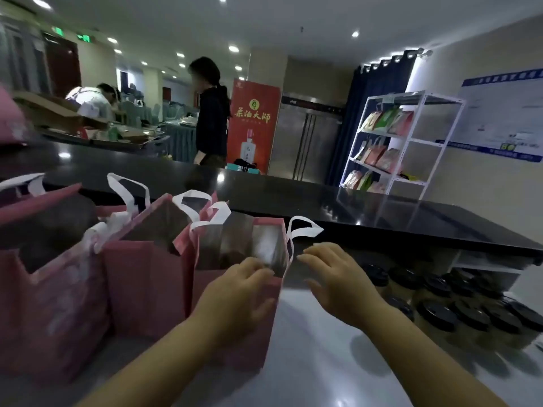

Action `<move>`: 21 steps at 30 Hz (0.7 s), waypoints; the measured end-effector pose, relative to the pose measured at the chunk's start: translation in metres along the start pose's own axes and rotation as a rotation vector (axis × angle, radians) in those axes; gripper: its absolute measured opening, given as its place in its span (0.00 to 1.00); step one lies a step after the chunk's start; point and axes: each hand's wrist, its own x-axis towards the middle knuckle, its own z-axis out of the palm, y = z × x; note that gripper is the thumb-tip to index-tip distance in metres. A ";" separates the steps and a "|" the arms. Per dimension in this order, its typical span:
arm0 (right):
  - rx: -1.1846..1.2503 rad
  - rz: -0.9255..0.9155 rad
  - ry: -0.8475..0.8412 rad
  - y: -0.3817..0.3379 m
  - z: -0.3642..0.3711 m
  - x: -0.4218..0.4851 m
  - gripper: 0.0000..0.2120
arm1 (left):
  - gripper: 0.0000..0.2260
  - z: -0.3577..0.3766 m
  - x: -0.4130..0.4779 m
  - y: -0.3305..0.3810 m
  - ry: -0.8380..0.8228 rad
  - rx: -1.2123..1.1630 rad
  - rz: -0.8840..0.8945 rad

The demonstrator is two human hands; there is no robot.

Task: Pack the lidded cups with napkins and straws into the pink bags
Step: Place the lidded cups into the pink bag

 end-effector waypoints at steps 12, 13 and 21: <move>0.091 -0.202 0.099 0.050 0.016 0.041 0.16 | 0.13 0.049 0.029 0.015 -0.155 0.076 -0.072; 0.114 -0.198 0.079 0.055 0.017 0.041 0.15 | 0.14 0.047 0.029 0.015 -0.186 0.048 -0.037; 0.156 -0.105 -0.149 0.087 0.016 0.029 0.20 | 0.12 0.026 0.031 0.005 -0.234 -0.164 0.079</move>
